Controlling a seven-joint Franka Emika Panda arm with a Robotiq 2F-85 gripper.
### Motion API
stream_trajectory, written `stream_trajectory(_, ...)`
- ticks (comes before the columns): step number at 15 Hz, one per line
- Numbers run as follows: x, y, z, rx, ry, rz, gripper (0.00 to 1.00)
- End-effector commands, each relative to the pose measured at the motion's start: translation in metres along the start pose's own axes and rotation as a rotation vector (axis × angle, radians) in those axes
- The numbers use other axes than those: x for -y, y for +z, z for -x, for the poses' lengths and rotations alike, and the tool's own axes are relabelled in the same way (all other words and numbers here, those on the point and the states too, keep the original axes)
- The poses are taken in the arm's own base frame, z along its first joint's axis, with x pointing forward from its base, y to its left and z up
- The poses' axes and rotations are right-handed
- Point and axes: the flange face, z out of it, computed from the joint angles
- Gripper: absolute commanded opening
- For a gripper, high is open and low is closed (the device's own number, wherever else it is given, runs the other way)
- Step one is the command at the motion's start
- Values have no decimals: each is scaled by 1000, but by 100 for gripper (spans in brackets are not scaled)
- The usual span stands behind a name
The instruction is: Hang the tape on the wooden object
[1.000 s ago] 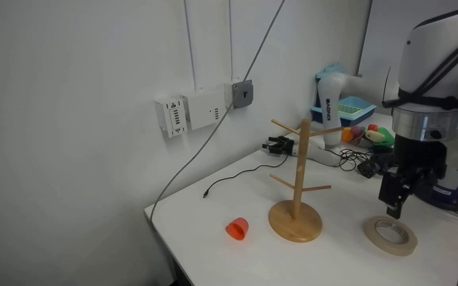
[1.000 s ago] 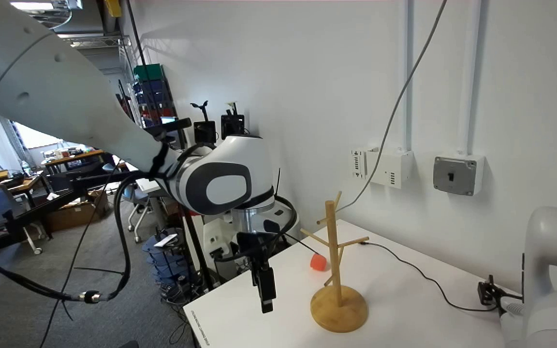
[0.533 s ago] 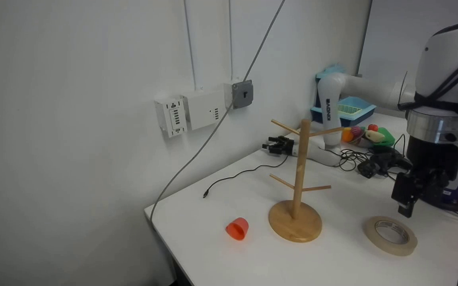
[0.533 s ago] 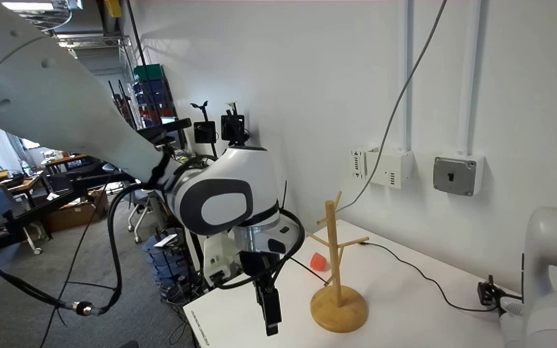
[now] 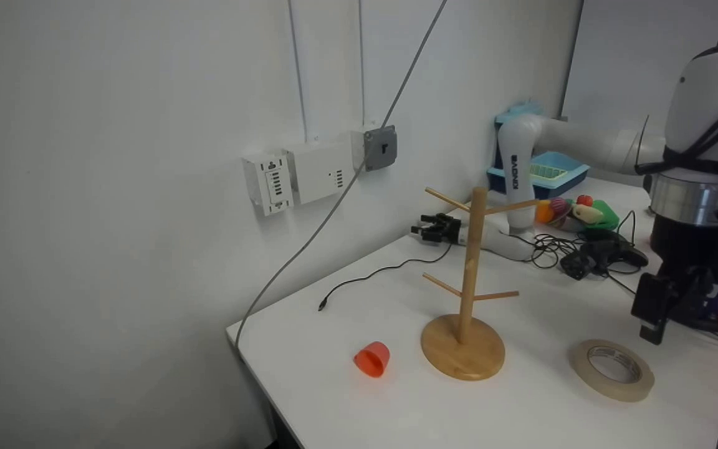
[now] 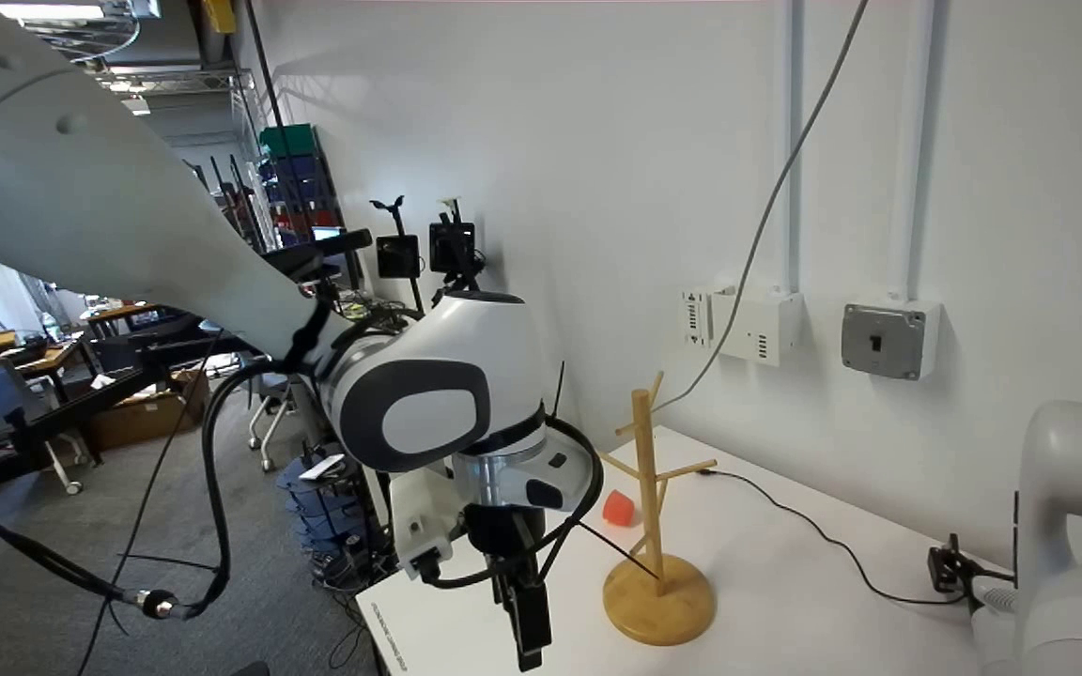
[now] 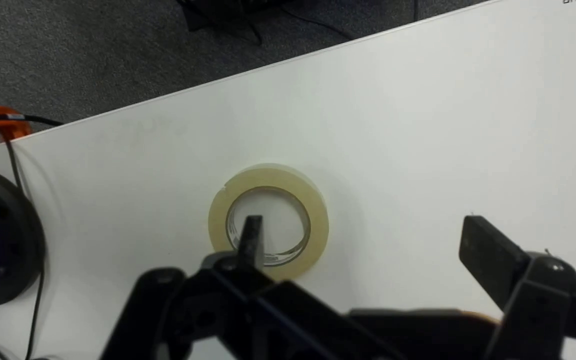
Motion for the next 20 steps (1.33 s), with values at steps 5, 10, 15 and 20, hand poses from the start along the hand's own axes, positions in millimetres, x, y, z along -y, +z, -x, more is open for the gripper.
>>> stream_trajectory(5,0,0,0,1,-1,0,100)
stream_trajectory(10,-1,0,0,1,4,12,100)
stream_trajectory(15,-1,0,0,-11,36,24,100)
stream_trajectory(20,0,-2,-5,-77,74,3,100)
